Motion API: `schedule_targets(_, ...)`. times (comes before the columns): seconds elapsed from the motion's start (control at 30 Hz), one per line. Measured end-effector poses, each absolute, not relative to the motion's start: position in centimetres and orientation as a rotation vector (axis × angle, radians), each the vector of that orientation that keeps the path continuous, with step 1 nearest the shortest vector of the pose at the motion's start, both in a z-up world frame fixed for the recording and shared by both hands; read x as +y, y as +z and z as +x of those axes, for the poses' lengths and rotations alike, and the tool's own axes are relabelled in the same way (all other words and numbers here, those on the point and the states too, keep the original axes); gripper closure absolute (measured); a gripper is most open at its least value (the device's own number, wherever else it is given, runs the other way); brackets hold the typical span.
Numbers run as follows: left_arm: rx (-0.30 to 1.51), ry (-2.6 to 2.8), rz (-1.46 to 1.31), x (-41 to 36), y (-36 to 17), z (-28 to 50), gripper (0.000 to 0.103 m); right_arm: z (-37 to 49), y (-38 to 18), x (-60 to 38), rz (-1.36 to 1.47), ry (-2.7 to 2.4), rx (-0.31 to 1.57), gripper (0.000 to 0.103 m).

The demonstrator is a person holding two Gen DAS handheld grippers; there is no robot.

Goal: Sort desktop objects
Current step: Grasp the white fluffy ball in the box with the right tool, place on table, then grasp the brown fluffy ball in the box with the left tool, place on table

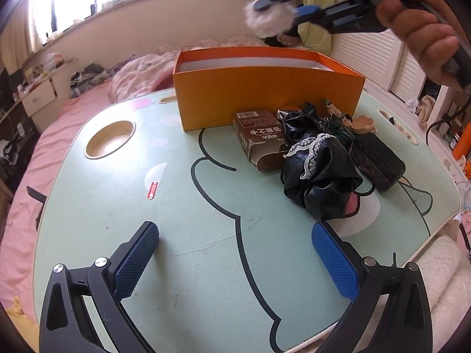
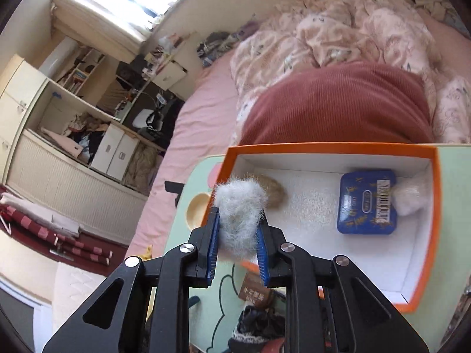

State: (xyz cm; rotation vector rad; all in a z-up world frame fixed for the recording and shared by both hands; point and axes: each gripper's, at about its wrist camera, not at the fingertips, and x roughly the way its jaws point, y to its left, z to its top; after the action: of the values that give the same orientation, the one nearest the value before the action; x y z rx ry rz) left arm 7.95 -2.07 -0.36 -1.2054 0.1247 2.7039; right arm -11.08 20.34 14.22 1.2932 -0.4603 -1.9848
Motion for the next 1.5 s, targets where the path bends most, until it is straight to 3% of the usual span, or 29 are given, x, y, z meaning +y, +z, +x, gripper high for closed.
schedule_targets(0.13,0.124,2.703,-1.205,-2.2,-0.4,8.0,0.000,-6.4,14.5,21.2,1.253,-1.975,-0.408,0.077)
schedule_targets(0.27,0.124,2.703,-1.205,-2.1,-0.3,8.0,0.000,-3.5,9.6,19.5,1.345,-1.945,-0.375,0.077)
schedule_targets(0.4,0.109,2.734,-1.221,-2.5,-0.2,8.1,0.000,-1.7,8.4,19.8,1.242,-2.010,-0.340,0.075)
schedule_targets(0.53,0.095,2.743,-1.229,-2.8,-0.1,8.0,0.000,-0.1,9.2,22.2,1.091,-2.147,-0.366,0.037)
schedule_targets(0.67,0.087,2.790,-1.212,-3.0,0.4,8.0,0.000,2.4,9.7,24.4,0.996,-2.288,-0.273,0.035)
schedule_targets(0.77,0.124,2.862,-1.167,-3.1,1.3,8.2,0.000,5.2,8.8,24.3,0.992,-2.418,-0.057,0.035)
schedule_targets(0.97,0.032,2.865,-1.123,-4.4,3.8,6.4,0.000,8.0,4.2,21.5,1.007,-2.486,0.326,0.035)
schedule_targets(1.13,0.122,2.938,-0.984,-4.0,7.6,4.7,0.000,7.0,2.9,21.1,1.037,-2.526,0.209,0.019)
schedule_targets(1.23,0.069,2.835,-0.962,-3.7,9.6,2.7,0.002,6.7,2.6,21.2,1.019,-2.553,0.210,0.017)
schedule_targets(1.4,-0.049,2.590,-1.130,-2.1,10.9,-3.8,0.064,6.5,2.7,21.4,1.005,-2.565,0.203,0.017)
schedule_targets(1.5,0.063,2.576,-1.288,-0.9,10.0,-9.0,0.080,6.6,2.8,21.5,0.998,-2.566,0.202,0.017)
